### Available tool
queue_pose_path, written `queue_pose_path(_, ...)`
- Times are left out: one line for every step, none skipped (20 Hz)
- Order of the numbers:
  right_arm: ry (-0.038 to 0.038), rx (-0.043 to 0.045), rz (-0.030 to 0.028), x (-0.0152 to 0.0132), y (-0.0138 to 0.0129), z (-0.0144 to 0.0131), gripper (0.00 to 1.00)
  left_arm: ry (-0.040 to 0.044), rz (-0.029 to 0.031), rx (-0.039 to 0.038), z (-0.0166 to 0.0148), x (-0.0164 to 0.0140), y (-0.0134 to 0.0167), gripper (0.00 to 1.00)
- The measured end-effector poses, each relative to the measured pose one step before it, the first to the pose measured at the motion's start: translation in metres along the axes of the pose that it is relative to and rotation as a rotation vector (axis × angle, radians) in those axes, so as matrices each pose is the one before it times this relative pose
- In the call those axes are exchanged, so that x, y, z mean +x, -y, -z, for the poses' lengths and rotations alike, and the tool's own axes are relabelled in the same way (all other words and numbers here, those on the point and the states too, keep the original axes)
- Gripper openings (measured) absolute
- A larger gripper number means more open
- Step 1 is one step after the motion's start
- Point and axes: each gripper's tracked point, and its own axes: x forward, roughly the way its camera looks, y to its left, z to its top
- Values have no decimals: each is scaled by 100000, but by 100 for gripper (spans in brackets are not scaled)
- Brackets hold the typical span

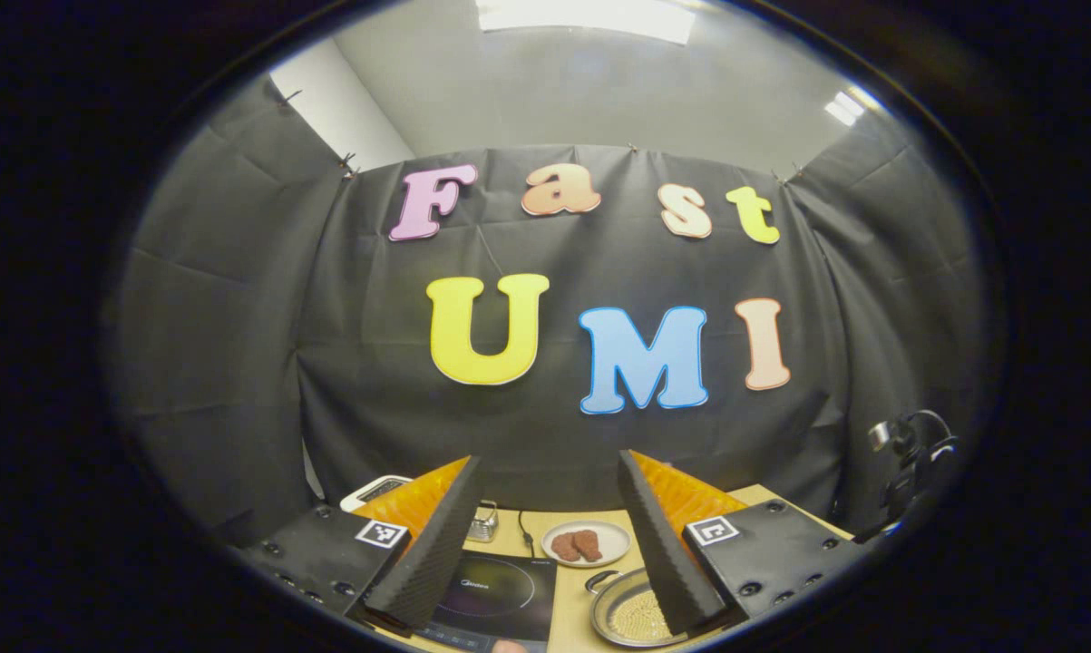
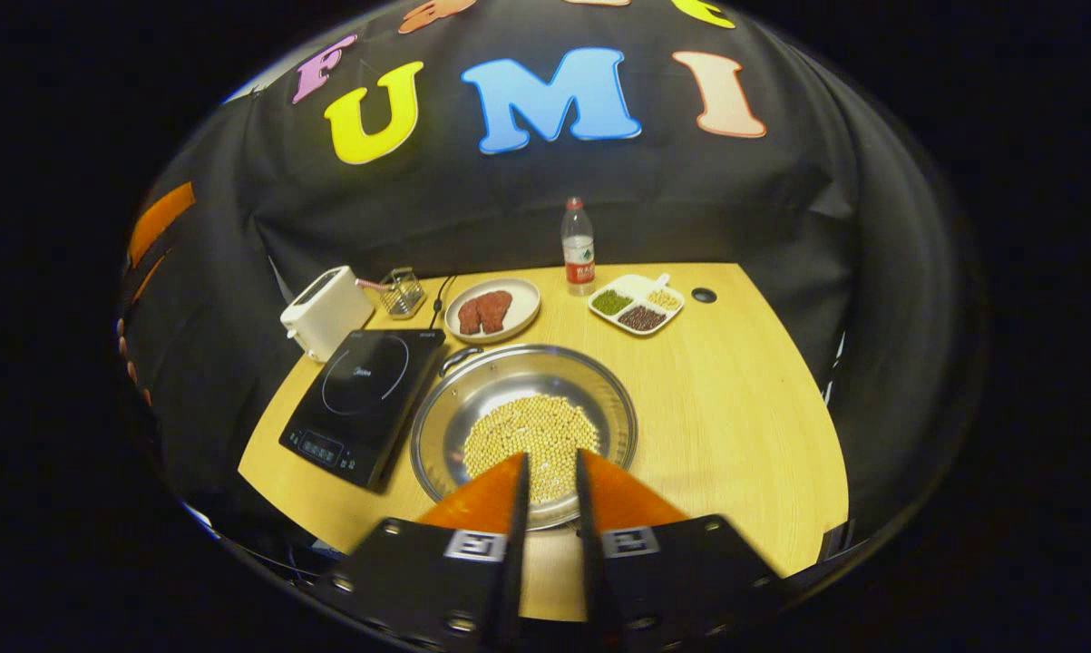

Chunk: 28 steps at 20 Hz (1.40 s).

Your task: First push the handle of the pot to place it horizontally, then grasp the pot with both hands and set it on the induction cooktop.

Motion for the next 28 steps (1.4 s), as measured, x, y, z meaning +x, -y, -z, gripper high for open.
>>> queue_pose_path(-4853,102,-486,67,190,1577,9,-282,-190,51,170,-101,-103,96)
queue_pose_path(-4192,196,-156,635,144,907,7,-145,-332,60,27,-118,-119,96)
queue_pose_path(-3127,319,-1318,726,-235,938,0,-385,-323,-16,124,72,-110,97)
queue_pose_path(-2920,-805,715,597,194,780,5,-587,-234,-94,156,-38,-149,96)
queue_pose_path(-2492,-1087,753,508,356,823,5,-529,-312,-17,349,67,-62,95)
queue_pose_path(-2394,-557,387,504,174,539,5,-445,-429,11,119,31,-103,95)
queue_pose_path(-2516,-155,-621,335,-242,672,5,-361,-344,-37,204,-45,-143,96)
queue_pose_path(-2602,-55,-1194,334,-207,688,5,-427,-354,9,-57,110,-147,97)
queue_pose_path(-2129,-224,-283,483,-86,416,5,-452,-354,135,269,-60,-146,97)
queue_pose_path(-2614,-689,-521,418,-134,459,5,-396,-243,100,92,25,-61,97)
queue_pose_path(-3176,-948,-368,439,-123,584,5,-344,-269,224,162,55,-81,97)
queue_pose_path(-2784,-788,-208,480,-87,365,5,-297,-221,174,-16,86,-98,95)
queue_pose_path(-1981,-202,-500,673,-353,247,5,-208,-125,202,32,55,-175,95)
queue_pose_path(-1833,-250,-126,459,-133,175,5,-127,-471,358,64,-51,-132,95)
queue_pose_path(-1198,-300,-9,442,-17,85,5,-151,-528,334,267,-49,-201,95)
queue_pose_path(-1022,-138,212,358,11,-54,5,-91,-637,132,41,-41,-169,95)
queue_pose_path(-842,-102,-225,342,-67,-41,5,-167,-608,-6,105,23,-239,96)
queue_pose_path(-1029,-54,699,569,59,126,5,-306,-570,-34,13,-63,-187,96)
queue_pose_path(-654,-389,817,427,144,15,5,-454,-489,96,148,54,-176,97)
queue_pose_path(-809,-433,1528,344,470,36,6,-464,-415,143,55,26,-186,97)
queue_pose_path(-638,411,-268,237,-58,25,6,-384,-383,196,170,-53,-166,97)
queue_pose_path(-876,840,-514,263,53,35,4,-129,-268,236,-78,38,-115,96)
queue_pose_path(-465,644,-1,169,7,90,1,-29,-27,203,87,49,-5,95)
queue_pose_path(163,181,440,62,178,-157,1,-98,-18,200,-89,93,5,95)
queue_pose_path(437,38,345,-85,163,-117,1,-210,130,146,27,122,28,95)
queue_pose_path(114,322,436,-16,219,-125,1,-89,227,123,-16,14,114,95)
queue_pose_path(-44,264,536,58,243,3,1,-37,323,143,127,-60,122,95)
queue_pose_path(-142,305,1050,19,449,-81,1,3,352,235,-127,70,139,95)
